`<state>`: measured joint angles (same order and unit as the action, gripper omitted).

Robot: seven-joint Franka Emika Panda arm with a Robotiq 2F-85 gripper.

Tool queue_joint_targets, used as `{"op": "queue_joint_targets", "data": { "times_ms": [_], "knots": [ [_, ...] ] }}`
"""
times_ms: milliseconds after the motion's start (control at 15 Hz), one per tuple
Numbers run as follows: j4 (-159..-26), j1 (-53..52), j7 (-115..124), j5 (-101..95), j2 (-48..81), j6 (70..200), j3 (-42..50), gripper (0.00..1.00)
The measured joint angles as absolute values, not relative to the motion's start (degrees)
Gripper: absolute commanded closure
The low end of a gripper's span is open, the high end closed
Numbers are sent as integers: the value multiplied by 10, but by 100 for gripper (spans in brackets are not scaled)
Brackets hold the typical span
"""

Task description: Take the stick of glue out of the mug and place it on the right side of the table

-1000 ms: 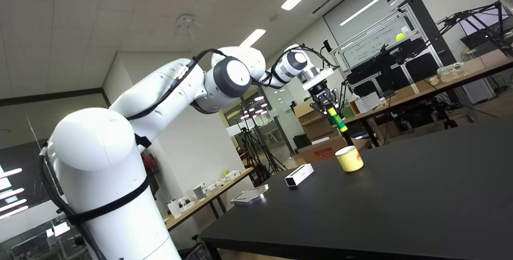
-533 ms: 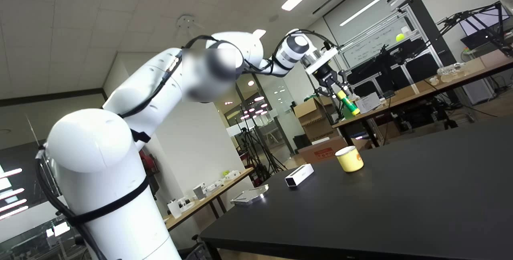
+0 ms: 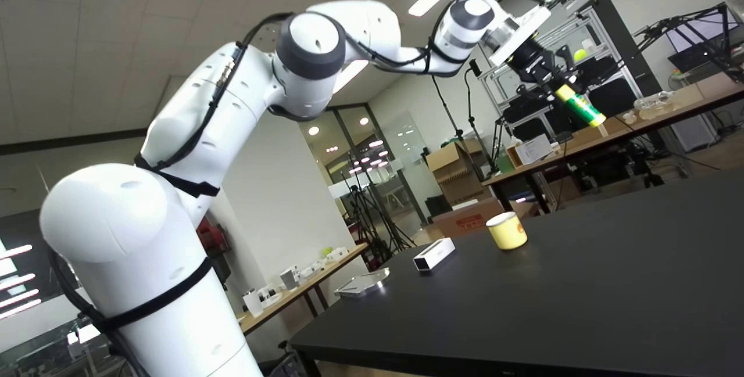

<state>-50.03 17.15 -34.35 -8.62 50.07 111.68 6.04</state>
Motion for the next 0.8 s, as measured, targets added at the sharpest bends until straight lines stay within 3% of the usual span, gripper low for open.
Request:
{"op": "queue_joint_targets", "data": {
  "times_ms": [800],
  "knots": [
    [-558,305,-314,-7,555,1173,72,91]
  ]
}}
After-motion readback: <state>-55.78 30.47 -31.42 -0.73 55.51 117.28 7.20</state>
